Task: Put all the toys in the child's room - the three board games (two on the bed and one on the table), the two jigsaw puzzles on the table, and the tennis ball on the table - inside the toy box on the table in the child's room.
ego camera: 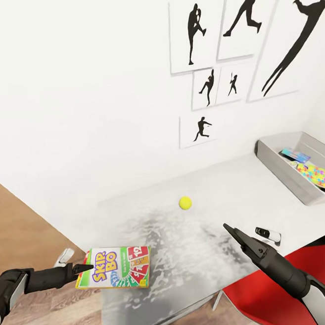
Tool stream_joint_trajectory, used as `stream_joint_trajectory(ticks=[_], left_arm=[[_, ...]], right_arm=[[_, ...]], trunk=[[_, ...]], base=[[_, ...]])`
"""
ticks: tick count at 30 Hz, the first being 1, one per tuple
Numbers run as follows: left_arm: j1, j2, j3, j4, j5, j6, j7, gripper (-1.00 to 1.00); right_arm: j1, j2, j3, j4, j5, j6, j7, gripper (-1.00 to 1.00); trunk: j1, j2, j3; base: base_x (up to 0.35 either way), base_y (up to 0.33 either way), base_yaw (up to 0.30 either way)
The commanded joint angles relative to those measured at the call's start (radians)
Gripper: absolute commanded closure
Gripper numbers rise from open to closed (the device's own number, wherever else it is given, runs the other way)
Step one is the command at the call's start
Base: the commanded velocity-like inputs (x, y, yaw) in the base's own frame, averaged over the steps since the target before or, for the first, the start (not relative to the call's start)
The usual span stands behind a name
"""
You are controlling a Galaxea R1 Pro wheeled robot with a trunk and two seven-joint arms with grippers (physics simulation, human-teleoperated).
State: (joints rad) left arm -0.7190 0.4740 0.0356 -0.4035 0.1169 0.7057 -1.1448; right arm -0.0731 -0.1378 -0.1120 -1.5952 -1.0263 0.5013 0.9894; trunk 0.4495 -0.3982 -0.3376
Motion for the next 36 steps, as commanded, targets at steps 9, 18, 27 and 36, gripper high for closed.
stream_joint_trajectory(ticks=[9,18,27,36], left_arm=[[-0.001,0.0,0.0,0.0,0.003,0.008,-0.002,-1.0],[-0.001,0.0,-0.001,0.0,0.003,0.008,-0.004,-1.0],[0.0,0.0,-0.002,0.0,0.004,-0.003,-0.005,1.0],[-0.001,0.0,0.004,-0.006,0.006,-0.008,-0.007,1.0]], right_arm=[[-0.001,0.0,0.0,0.0,-0.007,0.008,0.0,-1.0],[-0.001,0.0,0.0,0.0,-0.007,0.008,0.001,-1.0],[-0.001,0.0,0.0,0.0,-0.007,0.008,0.002,-1.0],[-0.001,0.001,0.001,0.0,-0.007,0.008,0.002,-1.0]], trunk=[[0.0,-0.002,-0.009],[0.0,-0.002,-0.01],[0.0,-0.002,-0.01],[0.0,-0.002,-0.01]], base=[[0.0,-0.067,0.0],[0.0,-0.17,0.0],[0.0,-0.013,0.0],[0.0,0.0,0.0]])
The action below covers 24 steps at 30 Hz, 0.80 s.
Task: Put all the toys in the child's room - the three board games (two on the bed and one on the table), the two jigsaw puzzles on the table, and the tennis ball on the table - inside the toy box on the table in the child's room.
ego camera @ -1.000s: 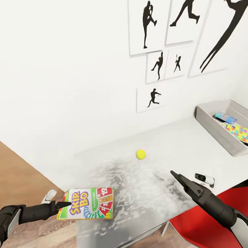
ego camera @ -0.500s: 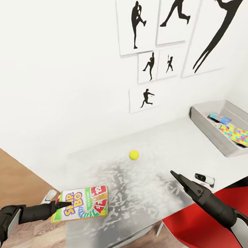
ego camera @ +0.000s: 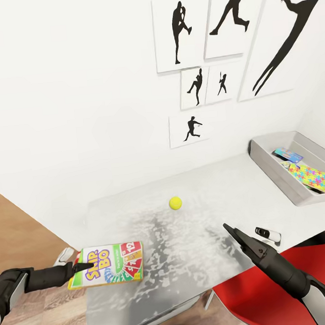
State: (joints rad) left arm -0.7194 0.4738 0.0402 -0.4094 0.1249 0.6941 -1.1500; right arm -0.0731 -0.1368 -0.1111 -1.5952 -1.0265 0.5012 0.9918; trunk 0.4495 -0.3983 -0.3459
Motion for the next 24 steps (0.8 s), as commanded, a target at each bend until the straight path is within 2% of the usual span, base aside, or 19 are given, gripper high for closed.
stream_joint_trajectory(ticks=[1,24], left_arm=[[-0.001,0.0,0.0,0.0,-0.002,0.004,-0.002,1.0],[-0.002,0.009,-0.002,-0.005,-0.002,0.004,-0.021,1.0]], right_arm=[[-0.001,0.0,0.0,0.0,-0.007,0.008,0.0,-1.0],[-0.001,-0.001,0.001,0.0,-0.007,0.008,0.001,-1.0]], trunk=[[0.001,-0.002,-0.002],[0.001,-0.002,-0.002]], base=[[0.0,0.0,0.0],[0.0,0.0,0.0]])
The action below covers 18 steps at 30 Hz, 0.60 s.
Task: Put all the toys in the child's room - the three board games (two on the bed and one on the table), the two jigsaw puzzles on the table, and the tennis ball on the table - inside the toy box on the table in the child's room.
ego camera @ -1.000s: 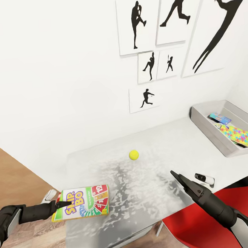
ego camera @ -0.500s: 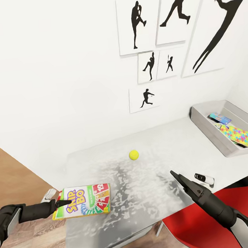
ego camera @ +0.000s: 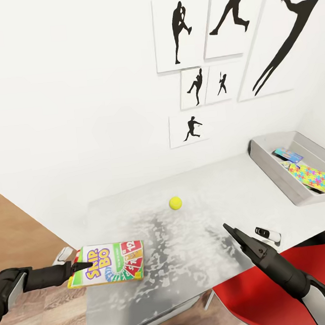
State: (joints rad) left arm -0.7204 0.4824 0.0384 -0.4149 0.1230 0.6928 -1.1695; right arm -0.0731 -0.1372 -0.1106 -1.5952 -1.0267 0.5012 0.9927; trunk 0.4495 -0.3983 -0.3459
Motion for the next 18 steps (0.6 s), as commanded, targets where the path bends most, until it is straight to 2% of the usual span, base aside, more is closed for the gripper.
stream_joint_trajectory(ticks=[1,18], left_arm=[[-0.001,0.0,0.0,0.0,0.0,0.005,-0.002,1.0],[-0.001,0.001,-0.001,-0.014,-0.001,0.005,-0.004,1.0]], right_arm=[[-0.001,0.0,0.0,0.0,-0.007,0.008,0.0,-1.0],[-0.001,0.0,0.0,0.0,-0.006,0.007,0.002,-1.0]], trunk=[[0.001,-0.002,-0.002],[0.001,-0.002,-0.002]], base=[[0.0,0.0,0.0],[0.0,0.0,0.0]])
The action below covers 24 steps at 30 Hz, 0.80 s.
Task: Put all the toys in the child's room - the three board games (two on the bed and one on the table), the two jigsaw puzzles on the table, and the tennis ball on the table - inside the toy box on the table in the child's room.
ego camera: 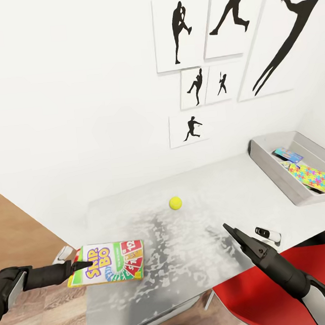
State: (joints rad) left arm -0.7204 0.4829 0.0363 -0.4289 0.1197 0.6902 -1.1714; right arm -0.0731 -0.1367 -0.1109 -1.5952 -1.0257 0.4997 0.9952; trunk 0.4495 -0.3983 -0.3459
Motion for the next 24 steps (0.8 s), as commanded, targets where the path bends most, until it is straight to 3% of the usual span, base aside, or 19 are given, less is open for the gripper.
stream_joint_trajectory(ticks=[1,9,24], left_arm=[[-0.001,0.0,0.001,0.0,0.002,0.008,-0.006,1.0],[-0.001,0.0,-0.001,-0.001,-0.001,0.008,-0.048,1.0],[-0.001,0.001,-0.001,-0.001,-0.002,0.008,-0.053,1.0]], right_arm=[[-0.001,-0.001,0.0,0.0,-0.007,0.008,-0.001,-1.0],[-0.001,-0.001,0.0,0.0,-0.007,0.008,-0.001,-1.0],[-0.001,0.0,0.0,0.0,-0.007,0.008,-0.001,-1.0]], trunk=[[0.001,-0.002,-0.002],[0.001,-0.002,-0.002],[0.001,-0.002,-0.002]], base=[[0.0,0.0,0.0],[0.0,0.0,0.0],[-0.051,0.0,0.0]])
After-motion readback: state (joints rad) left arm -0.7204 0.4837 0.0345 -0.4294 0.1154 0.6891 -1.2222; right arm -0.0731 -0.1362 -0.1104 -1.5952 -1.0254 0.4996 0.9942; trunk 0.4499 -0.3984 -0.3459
